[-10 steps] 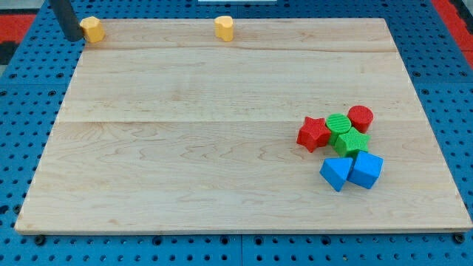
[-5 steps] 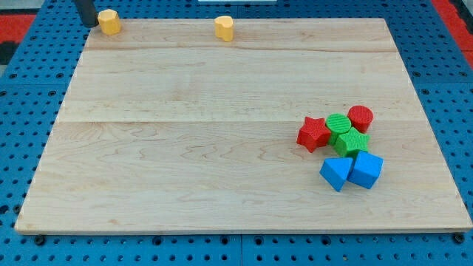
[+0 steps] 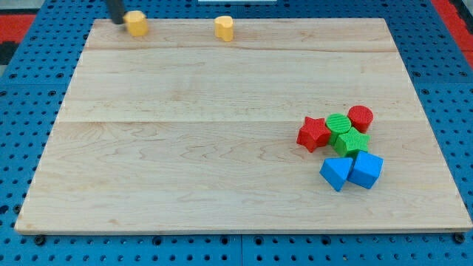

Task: Slide the yellow hexagon closer to the yellow heart

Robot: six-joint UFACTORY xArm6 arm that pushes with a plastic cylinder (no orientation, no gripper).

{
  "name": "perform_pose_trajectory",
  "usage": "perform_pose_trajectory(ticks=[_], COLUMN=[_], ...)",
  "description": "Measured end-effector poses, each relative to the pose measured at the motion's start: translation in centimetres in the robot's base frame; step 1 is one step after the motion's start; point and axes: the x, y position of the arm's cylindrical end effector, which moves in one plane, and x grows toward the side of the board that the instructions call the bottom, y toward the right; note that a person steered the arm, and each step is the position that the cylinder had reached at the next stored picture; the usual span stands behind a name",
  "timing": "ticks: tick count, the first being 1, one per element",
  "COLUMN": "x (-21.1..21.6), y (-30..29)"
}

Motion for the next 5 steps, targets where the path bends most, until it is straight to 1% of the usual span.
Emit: perform_pose_trajectory(ticks=[1,2,3,4,5], x=[0.0,0.0,0.3,1.2,4.8], y=[6.3,10.1,5.1,2.7,4.4])
